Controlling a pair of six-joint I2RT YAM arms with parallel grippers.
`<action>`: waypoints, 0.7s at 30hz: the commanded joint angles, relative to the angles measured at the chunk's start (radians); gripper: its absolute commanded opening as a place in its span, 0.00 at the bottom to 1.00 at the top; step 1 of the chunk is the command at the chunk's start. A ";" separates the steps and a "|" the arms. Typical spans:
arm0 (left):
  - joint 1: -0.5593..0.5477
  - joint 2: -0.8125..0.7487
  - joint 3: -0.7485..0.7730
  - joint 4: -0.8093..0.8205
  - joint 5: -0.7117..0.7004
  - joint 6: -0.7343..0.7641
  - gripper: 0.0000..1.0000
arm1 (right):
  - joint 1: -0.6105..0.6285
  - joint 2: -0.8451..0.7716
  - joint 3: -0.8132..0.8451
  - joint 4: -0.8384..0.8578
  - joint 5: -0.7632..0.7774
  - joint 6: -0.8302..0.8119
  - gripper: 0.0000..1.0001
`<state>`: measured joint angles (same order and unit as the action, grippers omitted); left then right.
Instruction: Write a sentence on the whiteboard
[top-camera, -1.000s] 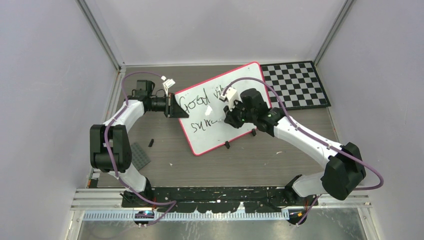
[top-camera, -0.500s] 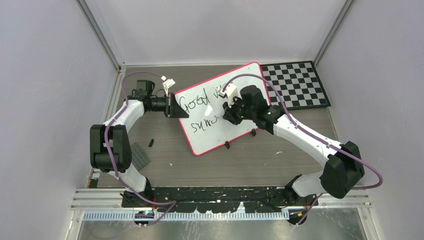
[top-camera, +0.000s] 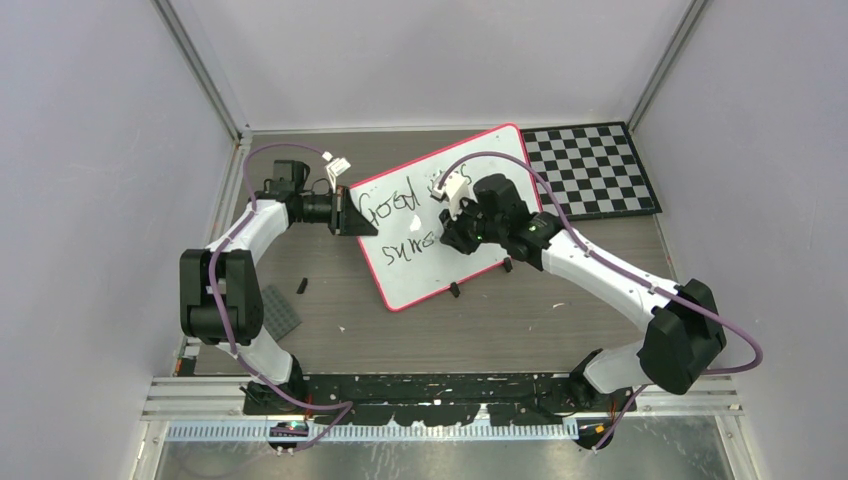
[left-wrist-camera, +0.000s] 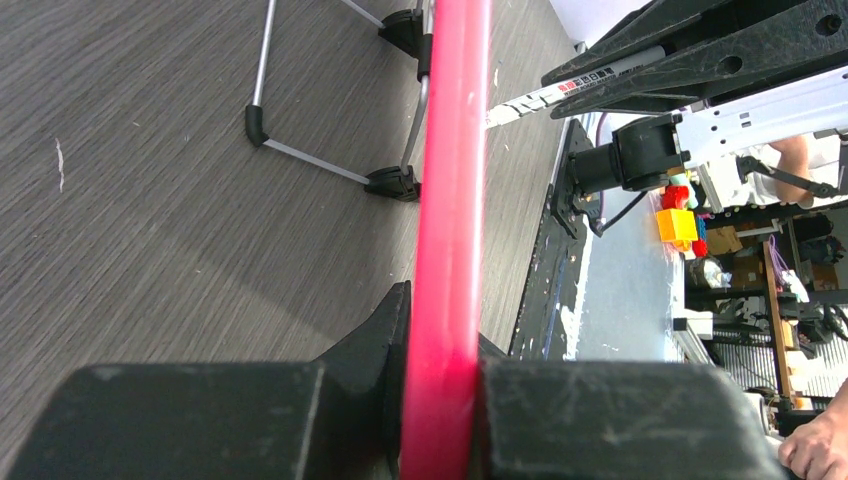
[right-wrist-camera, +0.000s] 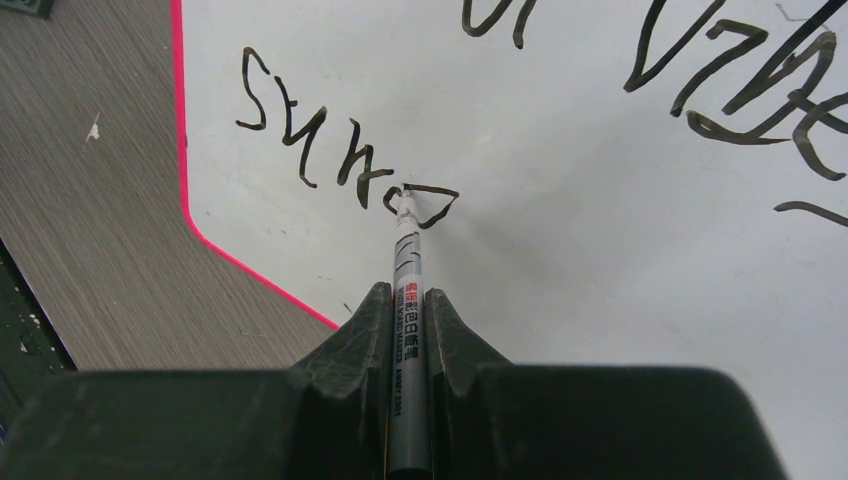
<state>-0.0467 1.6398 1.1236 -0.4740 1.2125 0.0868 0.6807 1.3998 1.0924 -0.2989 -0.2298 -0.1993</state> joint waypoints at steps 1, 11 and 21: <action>-0.018 0.000 -0.004 -0.075 -0.061 -0.006 0.00 | 0.002 -0.008 0.019 0.029 0.002 -0.002 0.00; -0.018 -0.003 0.000 -0.093 -0.056 0.011 0.00 | -0.044 -0.116 0.001 0.049 -0.036 0.072 0.00; -0.018 0.007 0.013 -0.094 -0.054 0.009 0.00 | -0.046 -0.068 0.017 0.021 0.032 0.031 0.00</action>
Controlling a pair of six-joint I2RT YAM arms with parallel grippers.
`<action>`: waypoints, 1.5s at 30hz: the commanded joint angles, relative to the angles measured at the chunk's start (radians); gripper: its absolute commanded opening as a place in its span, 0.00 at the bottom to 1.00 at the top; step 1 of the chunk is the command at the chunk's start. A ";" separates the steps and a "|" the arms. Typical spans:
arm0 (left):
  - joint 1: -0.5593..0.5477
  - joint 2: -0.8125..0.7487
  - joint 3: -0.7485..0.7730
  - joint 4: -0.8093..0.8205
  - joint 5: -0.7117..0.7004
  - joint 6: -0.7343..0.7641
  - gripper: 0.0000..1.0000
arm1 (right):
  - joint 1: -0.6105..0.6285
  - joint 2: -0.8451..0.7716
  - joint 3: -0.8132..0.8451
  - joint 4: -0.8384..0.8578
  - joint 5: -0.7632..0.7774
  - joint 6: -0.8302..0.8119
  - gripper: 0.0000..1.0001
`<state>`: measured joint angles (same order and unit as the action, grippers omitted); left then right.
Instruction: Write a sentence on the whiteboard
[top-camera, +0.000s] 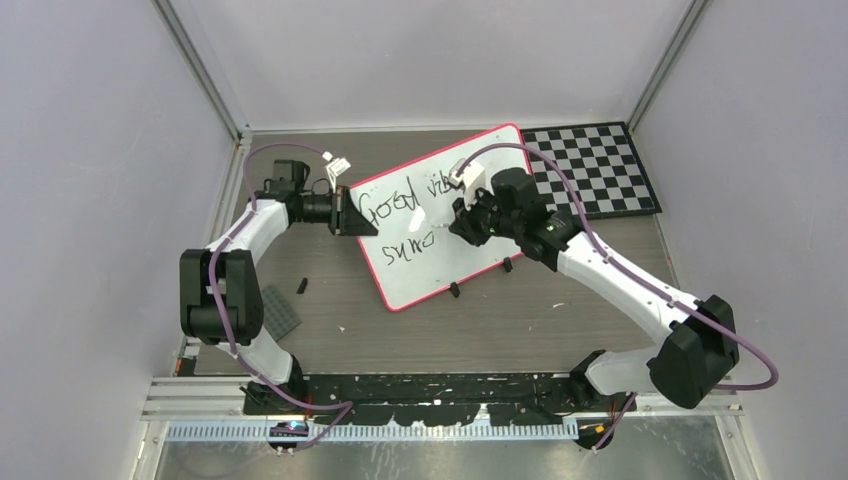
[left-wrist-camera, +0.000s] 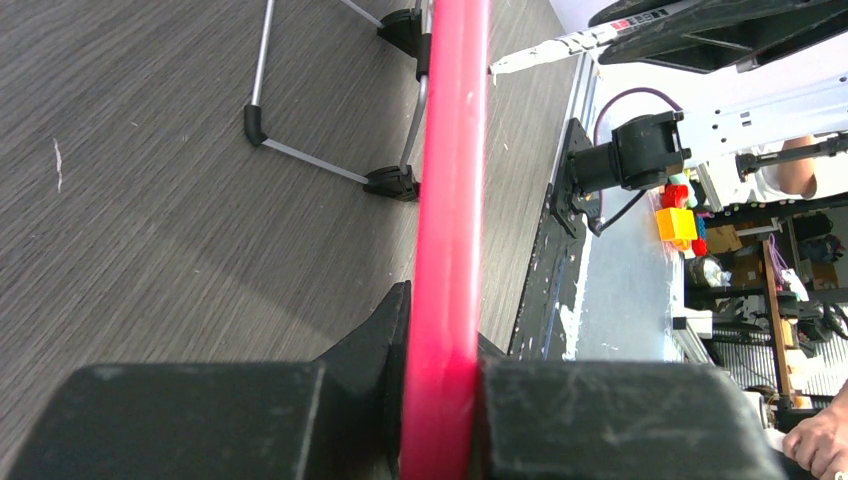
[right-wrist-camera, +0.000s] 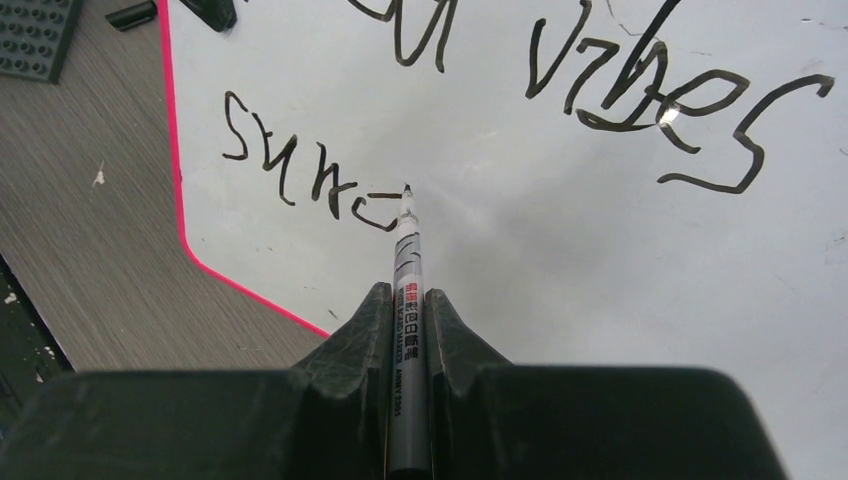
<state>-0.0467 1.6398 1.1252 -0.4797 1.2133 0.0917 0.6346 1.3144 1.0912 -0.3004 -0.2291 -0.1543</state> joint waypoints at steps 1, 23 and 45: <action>-0.018 0.008 0.012 -0.089 -0.055 0.005 0.00 | 0.000 0.026 0.022 0.023 0.033 -0.018 0.00; -0.018 0.017 0.012 -0.085 -0.057 -0.001 0.00 | -0.001 0.044 0.000 -0.003 0.114 -0.037 0.00; -0.018 0.012 0.005 -0.083 -0.056 0.000 0.00 | -0.037 0.034 -0.011 -0.034 0.107 -0.072 0.00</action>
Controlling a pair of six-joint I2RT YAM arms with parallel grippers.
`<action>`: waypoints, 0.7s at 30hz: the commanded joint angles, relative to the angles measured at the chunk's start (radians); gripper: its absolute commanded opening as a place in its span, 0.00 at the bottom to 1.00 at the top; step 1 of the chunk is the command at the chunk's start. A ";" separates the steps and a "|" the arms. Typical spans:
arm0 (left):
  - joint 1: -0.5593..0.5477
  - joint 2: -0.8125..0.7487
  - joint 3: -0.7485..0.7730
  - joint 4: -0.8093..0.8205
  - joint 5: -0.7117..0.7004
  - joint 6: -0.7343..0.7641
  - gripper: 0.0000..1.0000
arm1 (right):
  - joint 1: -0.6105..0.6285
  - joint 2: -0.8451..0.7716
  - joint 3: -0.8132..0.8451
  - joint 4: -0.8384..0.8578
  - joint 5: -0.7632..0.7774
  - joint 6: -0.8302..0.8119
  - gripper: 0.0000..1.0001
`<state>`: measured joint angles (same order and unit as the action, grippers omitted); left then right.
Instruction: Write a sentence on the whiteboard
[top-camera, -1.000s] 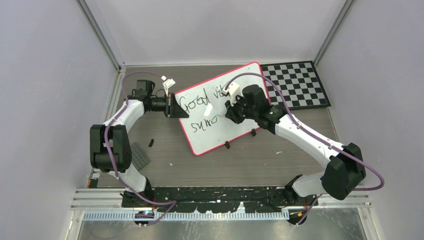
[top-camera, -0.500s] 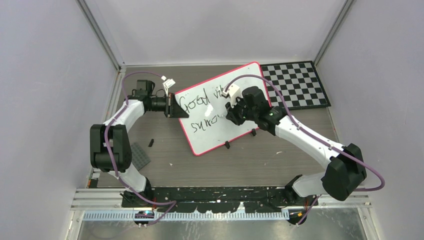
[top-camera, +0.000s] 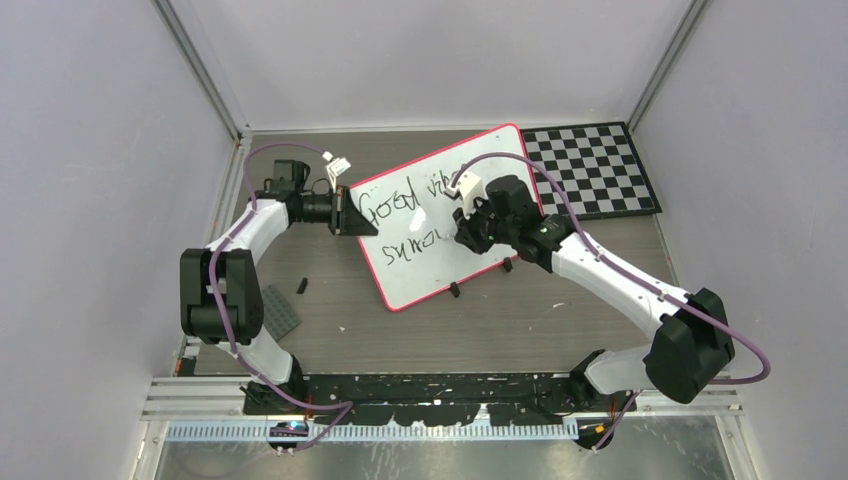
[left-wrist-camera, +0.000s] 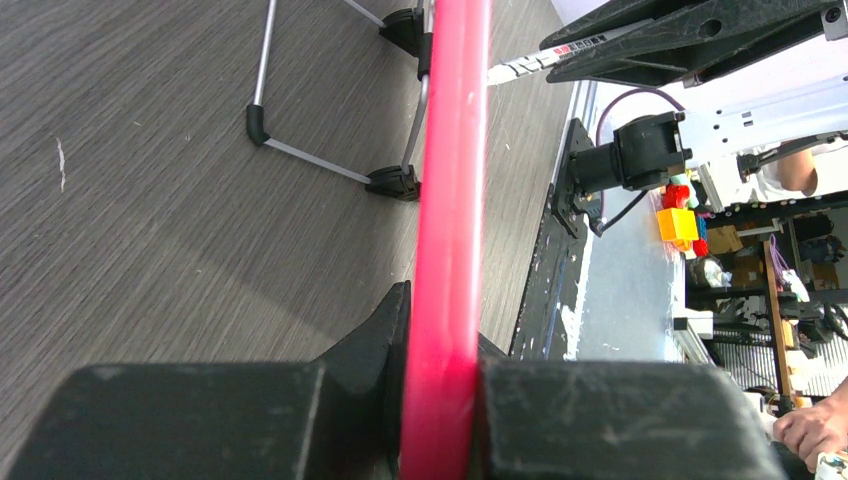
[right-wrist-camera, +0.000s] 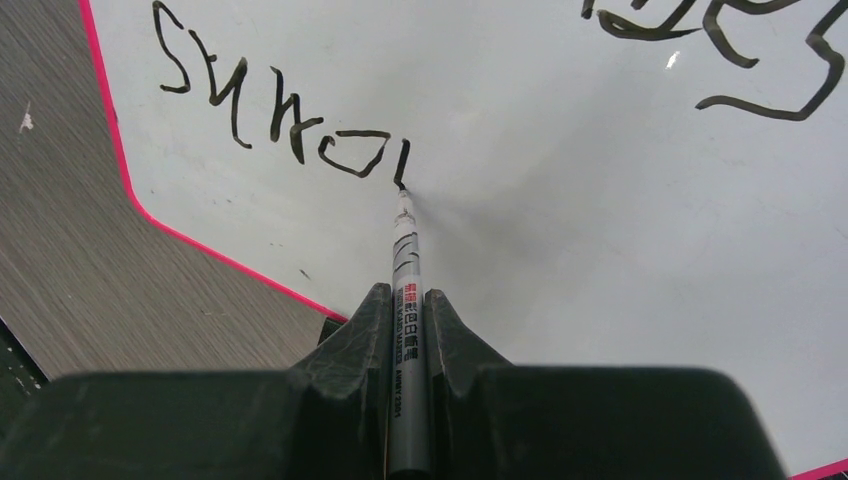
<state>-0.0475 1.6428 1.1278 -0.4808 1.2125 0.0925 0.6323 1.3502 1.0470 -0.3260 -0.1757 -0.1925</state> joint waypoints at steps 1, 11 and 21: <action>-0.017 0.011 0.004 -0.082 -0.055 -0.001 0.00 | -0.042 -0.002 0.039 -0.010 0.052 -0.036 0.00; -0.017 0.017 0.007 -0.066 -0.053 -0.012 0.00 | -0.046 0.024 0.104 -0.001 0.030 -0.023 0.00; -0.018 0.014 0.001 -0.067 -0.054 -0.010 0.00 | -0.046 0.029 0.085 0.001 0.020 -0.032 0.00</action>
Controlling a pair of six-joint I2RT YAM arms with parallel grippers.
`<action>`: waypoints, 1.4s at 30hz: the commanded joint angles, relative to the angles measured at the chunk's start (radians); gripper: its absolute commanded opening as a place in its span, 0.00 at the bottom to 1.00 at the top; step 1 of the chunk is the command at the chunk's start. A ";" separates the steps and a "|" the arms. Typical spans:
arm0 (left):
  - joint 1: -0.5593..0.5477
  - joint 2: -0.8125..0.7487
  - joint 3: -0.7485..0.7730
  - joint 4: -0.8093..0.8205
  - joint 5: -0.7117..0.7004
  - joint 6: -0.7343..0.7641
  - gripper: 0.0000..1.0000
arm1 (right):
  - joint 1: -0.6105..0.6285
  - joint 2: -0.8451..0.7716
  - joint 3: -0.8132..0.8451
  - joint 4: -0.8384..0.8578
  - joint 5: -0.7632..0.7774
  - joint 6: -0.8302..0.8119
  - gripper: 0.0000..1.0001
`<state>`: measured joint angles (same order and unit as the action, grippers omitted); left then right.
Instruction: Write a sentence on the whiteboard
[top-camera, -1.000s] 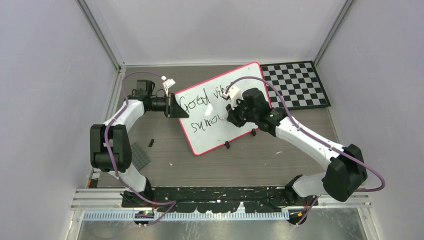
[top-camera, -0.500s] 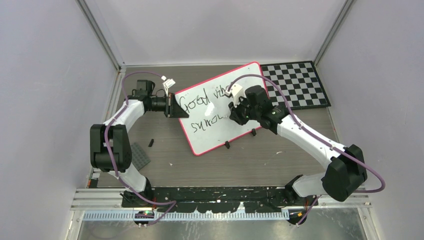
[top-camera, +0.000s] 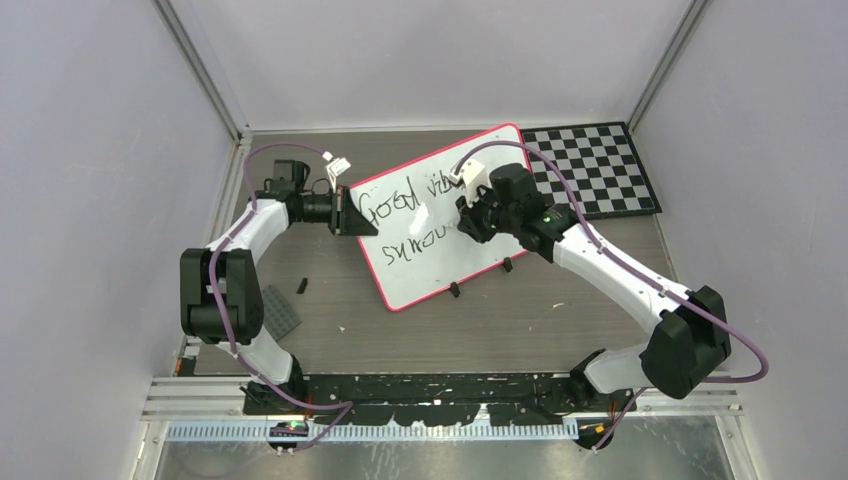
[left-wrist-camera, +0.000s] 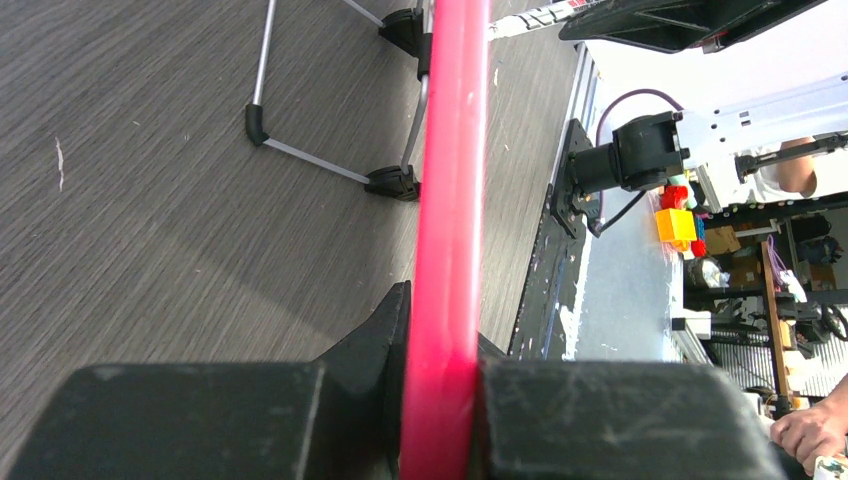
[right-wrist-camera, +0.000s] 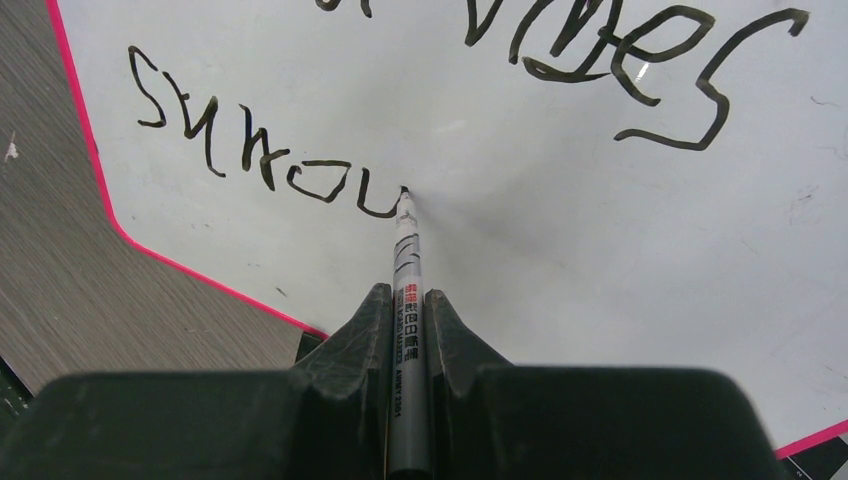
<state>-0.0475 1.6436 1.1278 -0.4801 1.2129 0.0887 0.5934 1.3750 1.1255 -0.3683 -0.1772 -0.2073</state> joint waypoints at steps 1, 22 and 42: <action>-0.017 0.015 0.000 -0.067 -0.055 -0.005 0.00 | -0.007 0.001 -0.006 0.040 0.022 -0.019 0.00; -0.017 0.012 0.003 -0.086 -0.053 0.014 0.00 | -0.007 -0.082 -0.043 -0.010 0.044 -0.046 0.00; -0.017 0.035 0.020 -0.084 -0.049 0.011 0.00 | -0.019 -0.022 0.021 0.035 0.046 -0.037 0.00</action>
<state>-0.0475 1.6497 1.1343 -0.4862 1.2171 0.0986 0.5819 1.3399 1.1103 -0.3717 -0.1390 -0.2340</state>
